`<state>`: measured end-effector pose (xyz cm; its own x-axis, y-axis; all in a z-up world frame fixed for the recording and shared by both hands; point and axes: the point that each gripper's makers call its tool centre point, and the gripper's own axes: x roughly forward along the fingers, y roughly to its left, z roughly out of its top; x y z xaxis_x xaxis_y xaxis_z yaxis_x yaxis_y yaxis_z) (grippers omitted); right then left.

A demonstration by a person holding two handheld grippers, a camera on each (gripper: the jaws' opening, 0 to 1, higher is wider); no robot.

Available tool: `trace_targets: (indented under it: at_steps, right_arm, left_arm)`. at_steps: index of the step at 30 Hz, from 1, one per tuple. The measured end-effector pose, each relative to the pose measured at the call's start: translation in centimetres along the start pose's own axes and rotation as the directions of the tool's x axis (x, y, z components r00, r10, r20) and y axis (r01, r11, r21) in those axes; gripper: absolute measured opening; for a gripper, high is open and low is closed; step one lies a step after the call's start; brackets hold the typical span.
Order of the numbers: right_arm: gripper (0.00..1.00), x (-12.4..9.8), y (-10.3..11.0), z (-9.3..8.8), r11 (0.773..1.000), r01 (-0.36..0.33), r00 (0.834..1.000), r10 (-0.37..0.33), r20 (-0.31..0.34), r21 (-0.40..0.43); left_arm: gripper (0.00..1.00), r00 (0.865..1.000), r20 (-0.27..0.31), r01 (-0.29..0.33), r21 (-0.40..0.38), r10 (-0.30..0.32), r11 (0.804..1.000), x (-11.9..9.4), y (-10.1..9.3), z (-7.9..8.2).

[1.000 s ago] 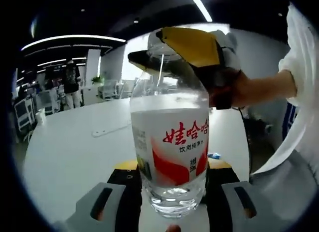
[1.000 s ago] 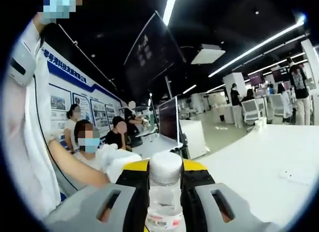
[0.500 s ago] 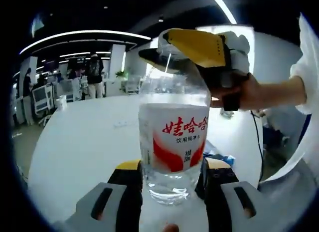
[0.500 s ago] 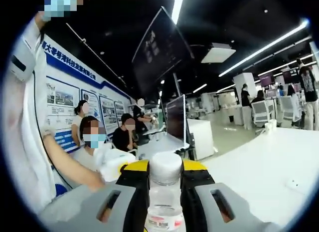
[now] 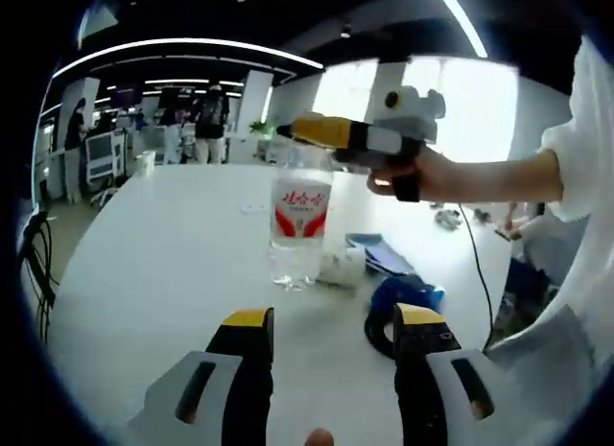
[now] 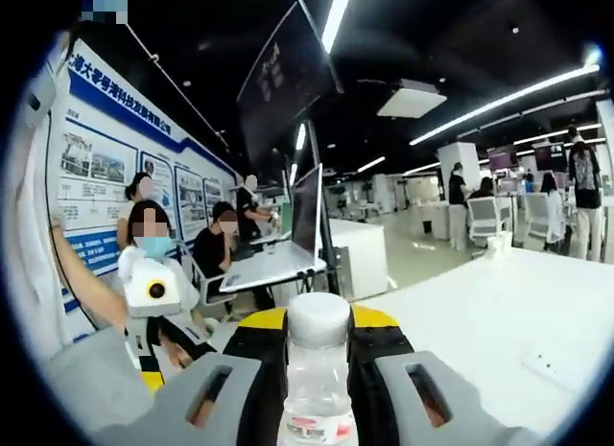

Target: Arrange the tabletop items into an orderly group along one side of the table until the central work area is clear of visible clutter.

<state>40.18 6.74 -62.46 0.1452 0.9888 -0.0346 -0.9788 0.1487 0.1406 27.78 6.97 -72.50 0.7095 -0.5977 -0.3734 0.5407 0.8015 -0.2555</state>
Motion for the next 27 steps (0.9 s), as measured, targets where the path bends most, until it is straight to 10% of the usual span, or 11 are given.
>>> trace_targets:
  at_steps: [27]
  right_arm:
    - [0.19,3.3,-4.7,-4.2,0.988,-0.106,0.993,0.100,-0.057,-0.113]
  left_arm:
    - [0.47,0.997,-0.010,-0.082,-0.024,0.082,0.996,-2.3,0.1,-1.1]
